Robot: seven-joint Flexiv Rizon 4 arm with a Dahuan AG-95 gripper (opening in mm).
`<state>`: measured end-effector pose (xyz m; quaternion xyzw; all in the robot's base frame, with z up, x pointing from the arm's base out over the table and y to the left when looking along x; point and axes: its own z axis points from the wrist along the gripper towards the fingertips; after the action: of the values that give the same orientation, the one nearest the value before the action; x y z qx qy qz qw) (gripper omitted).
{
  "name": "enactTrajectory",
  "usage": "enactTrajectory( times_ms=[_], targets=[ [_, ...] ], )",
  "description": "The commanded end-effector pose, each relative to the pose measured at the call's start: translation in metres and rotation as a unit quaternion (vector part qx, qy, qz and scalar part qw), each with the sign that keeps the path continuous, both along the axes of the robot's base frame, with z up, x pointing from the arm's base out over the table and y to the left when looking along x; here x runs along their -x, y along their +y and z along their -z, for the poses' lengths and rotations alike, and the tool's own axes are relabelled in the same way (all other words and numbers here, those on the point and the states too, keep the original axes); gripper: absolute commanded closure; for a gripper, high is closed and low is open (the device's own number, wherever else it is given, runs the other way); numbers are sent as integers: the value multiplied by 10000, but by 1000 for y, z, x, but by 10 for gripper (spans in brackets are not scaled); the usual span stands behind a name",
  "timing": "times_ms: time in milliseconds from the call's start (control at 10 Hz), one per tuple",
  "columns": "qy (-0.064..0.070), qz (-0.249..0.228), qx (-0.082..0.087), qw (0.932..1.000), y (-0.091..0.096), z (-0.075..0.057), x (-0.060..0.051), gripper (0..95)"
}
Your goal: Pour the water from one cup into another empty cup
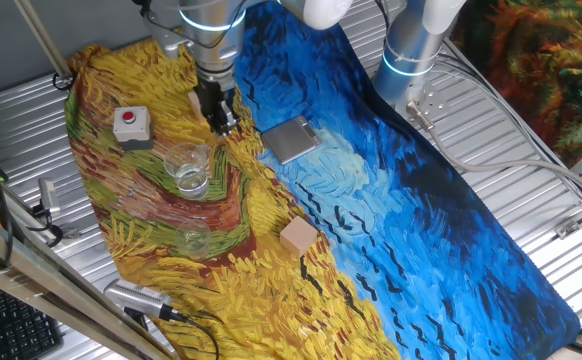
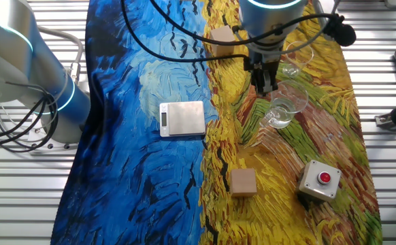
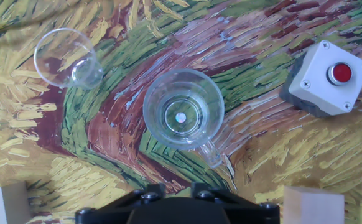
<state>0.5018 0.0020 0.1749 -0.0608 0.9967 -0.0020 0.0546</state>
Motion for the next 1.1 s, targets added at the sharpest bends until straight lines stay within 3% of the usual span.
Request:
enactTrajectory(
  times_ms=[100, 400, 600, 900, 1100],
  targets=[
    [23, -10, 0, 10000, 0, 0, 1, 950],
    [105, 81, 0, 9999, 0, -1, 1, 950],
    [179, 37, 94, 9998, -1, 0, 0, 950],
    [402, -103, 108, 9991, -18, -7, -7, 950],
    [400, -210, 106, 9989, -27, -6, -11, 950]
  ],
)
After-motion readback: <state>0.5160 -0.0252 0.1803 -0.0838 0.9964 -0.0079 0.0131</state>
